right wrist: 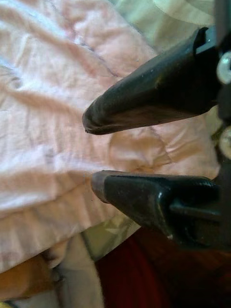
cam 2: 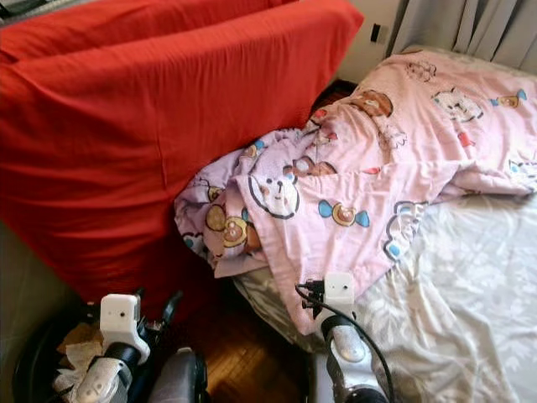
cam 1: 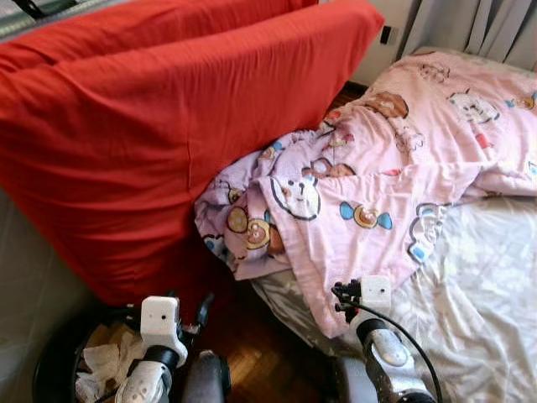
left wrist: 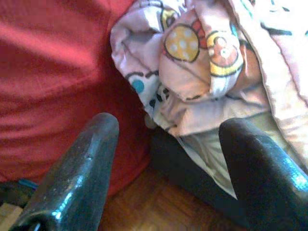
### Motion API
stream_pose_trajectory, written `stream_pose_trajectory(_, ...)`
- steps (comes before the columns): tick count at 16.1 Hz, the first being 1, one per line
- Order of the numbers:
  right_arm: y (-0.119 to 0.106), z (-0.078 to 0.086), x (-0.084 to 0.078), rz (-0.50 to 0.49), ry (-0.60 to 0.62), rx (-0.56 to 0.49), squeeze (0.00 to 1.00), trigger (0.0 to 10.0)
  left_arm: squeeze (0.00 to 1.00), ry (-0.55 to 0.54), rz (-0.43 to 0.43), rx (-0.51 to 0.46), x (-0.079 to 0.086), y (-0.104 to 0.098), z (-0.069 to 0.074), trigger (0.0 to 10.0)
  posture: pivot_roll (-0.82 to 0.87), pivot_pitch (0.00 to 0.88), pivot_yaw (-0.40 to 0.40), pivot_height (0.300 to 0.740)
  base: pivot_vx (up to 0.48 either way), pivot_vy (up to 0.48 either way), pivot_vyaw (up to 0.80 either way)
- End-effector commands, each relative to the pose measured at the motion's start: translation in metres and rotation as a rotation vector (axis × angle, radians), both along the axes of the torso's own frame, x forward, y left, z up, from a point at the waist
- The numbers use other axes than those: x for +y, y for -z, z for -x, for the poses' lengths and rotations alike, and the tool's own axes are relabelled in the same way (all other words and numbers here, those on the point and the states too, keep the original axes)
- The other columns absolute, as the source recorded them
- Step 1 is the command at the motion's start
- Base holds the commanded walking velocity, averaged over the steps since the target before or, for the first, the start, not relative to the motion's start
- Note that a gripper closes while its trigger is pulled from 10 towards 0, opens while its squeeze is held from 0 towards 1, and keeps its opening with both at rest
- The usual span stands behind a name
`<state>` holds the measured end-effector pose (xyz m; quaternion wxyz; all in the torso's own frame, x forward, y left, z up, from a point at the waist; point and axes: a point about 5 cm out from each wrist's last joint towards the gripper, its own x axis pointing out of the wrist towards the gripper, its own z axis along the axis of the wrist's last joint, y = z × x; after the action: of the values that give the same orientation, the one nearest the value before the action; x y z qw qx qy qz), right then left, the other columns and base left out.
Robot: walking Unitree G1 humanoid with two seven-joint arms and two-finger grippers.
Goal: Clean up the room
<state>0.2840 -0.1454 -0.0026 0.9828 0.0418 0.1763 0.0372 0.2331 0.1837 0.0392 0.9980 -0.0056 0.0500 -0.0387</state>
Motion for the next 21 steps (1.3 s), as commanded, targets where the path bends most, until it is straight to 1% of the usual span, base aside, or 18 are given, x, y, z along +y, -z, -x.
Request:
stream_pose_trajectory(1,0.005,0.004,-0.002,-0.001,0.017,0.029,0.0,10.0,0.0,-0.012,0.007,0.01,0.003,0.001,0.003,10.0,0.06,0.213,0.038,0.605,0.0,0.0,0.0)
stream_pose_trajectory(6,0.003,-0.002,-0.004,-0.003,0.055,0.043,0.0,10.0,0.0,-0.014,0.003,0.008,0.003,-0.002,0.009,10.0,0.08,0.25,0.036,0.605,0.0,0.0,0.0)
stream_pose_trajectory(8,0.002,-0.005,-0.003,0.015,0.062,0.073,0.0,10.0,0.0,-0.016,-0.001,0.008,0.004,-0.004,0.011,10.0,0.09,0.268,0.035,0.59,0.0,0.0,0.0)
stream_pose_trajectory(9,-0.001,-0.009,-0.002,-0.003,0.061,0.056,0.0,10.0,0.0,-0.019,-0.003,0.004,0.004,-0.006,0.011,10.0,0.1,0.284,0.033,0.575,0.0,0.0,0.0)
stream_pose_trajectory(10,-0.003,-0.01,-0.002,-0.01,0.06,0.041,0.0,10.0,0.0,-0.02,-0.004,0.002,0.003,-0.008,0.013,10.0,0.1,0.291,0.032,0.575,0.0,0.0,0.0)
stream_pose_trajectory(12,-0.004,-0.012,0.0,-0.003,0.055,0.052,0.0,10.0,0.0,-0.023,-0.005,0.0,0.002,-0.01,0.016,10.0,0.12,0.308,0.028,0.575,0.0,0.0,0.0)
stream_pose_trajectory(13,-0.006,-0.015,0.003,-0.047,0.065,0.056,0.02,10.0,0.0,-0.026,-0.006,0.003,0.002,-0.011,0.018,10.0,0.12,0.314,0.026,0.575,0.0,0.0,0.0)
stream_pose_trajectory(14,-0.009,-0.018,0.004,-0.09,0.086,0.056,1.0,10.0,0.0,-0.031,-0.006,0.005,0.003,-0.012,0.02,10.0,0.13,0.318,0.025,0.575,0.0,0.0,0.0)
stream_pose_trajectory(16,-0.014,-0.025,0.006,-0.155,0.123,0.049,1.0,10.0,0.0,-0.04,-0.006,0.01,0.004,-0.013,0.025,10.0,0.14,0.328,0.024,0.575,0.0,0.0,0.0)
stream_pose_trajectory(18,-0.023,-0.032,0.013,-0.178,0.126,0.024,1.0,10.0,0.0,-0.044,-0.009,0.019,0.004,-0.013,0.029,10.0,0.14,0.336,0.022,0.575,0.0,0.0,0.0)
stream_pose_trajectory(20,-0.027,-0.035,0.015,-0.179,0.134,-0.005,1.0,10.0,0.0,-0.049,-0.008,0.027,0.004,-0.014,0.032,10.0,0.15,0.34,0.017,0.575,0.0,0.0,0.0)
stream_pose_trajectory(21,-0.031,-0.036,0.013,-0.158,0.159,-0.05,1.0,10.0,0.0,-0.051,-0.007,0.032,0.004,-0.014,0.033,10.0,0.14,0.343,0.014,0.575,0.0,0.0,0.0)
